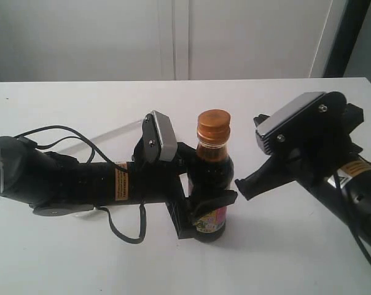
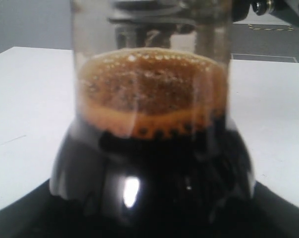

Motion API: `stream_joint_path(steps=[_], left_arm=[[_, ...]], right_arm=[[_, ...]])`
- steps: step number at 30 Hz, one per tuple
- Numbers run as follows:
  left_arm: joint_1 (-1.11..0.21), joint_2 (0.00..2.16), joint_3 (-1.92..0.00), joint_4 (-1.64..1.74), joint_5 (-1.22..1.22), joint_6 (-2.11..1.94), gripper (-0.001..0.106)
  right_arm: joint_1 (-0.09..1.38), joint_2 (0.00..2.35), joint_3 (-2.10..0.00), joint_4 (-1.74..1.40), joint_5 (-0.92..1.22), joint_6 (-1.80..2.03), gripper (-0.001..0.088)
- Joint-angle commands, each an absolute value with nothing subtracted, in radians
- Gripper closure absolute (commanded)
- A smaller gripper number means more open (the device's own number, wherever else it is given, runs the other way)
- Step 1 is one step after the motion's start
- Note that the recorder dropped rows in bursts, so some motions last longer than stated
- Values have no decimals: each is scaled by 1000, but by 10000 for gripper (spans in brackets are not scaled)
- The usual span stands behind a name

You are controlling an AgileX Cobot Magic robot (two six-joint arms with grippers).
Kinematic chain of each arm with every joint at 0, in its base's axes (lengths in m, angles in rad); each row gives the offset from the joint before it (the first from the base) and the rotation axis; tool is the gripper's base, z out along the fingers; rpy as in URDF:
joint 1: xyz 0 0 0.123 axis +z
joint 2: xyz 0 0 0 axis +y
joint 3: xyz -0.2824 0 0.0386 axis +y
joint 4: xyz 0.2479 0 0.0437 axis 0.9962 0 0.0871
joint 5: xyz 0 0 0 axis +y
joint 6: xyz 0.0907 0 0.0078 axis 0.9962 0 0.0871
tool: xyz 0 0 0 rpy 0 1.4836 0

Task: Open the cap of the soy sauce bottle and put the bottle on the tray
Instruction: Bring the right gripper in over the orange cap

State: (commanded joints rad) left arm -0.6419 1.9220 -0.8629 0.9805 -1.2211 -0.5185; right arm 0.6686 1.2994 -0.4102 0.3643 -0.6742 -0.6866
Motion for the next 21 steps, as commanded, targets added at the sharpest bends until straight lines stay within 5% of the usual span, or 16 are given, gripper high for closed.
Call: stream_joint_path(steps=[21], left_arm=[[-642, 1922, -863, 987, -1202, -518, 1053]], right_arm=[[717, 1310, -511, 361, -527, -714, 868]])
